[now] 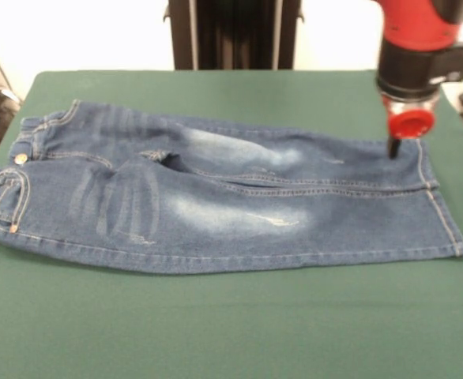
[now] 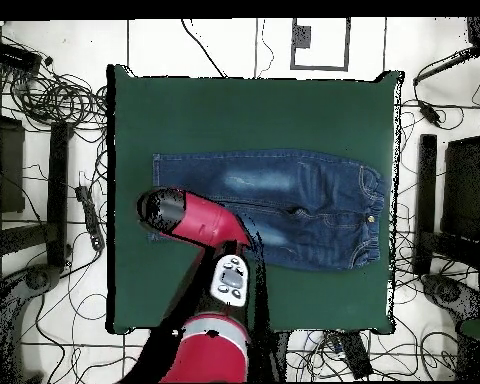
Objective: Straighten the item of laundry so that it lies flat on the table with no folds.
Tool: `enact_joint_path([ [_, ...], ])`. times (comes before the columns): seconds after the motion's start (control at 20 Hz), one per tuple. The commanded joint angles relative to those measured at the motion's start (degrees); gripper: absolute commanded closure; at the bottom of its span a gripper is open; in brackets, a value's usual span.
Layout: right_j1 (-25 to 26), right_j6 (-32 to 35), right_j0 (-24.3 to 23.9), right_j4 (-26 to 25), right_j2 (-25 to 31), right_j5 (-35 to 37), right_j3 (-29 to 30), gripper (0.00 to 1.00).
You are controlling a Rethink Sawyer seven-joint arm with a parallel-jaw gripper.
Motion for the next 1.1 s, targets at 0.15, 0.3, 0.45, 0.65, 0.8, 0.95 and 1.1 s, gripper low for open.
enact_joint_path([
  [0.15, 1.12, -0.89, -3.47, -2.27, 5.54, -1.38, 5.07, 1.0],
  [0.3, 2.12, 0.57, -2.84, -2.23, 5.52, -1.55, 4.28, 1.0],
  [0.45, 3.47, 2.25, -1.75, -1.88, 5.23, -2.07, 3.25, 1.0],
  [0.65, 5.32, 3.84, -0.86, -0.71, 5.81, -4.31, 2.47, 1.0],
  [0.8, 6.7, 4.71, 0.18, -0.4, 5.21, -4.74, 1.37, 1.0],
  [0.95, 7.75, 5.03, 0.5, 0.26, 5.64, -5.91, 0.96, 1.0],
  [1.1, 8.2, 6.05, 1.48, 1.11, 5.43, -5.68, 0.29, 1.0],
])
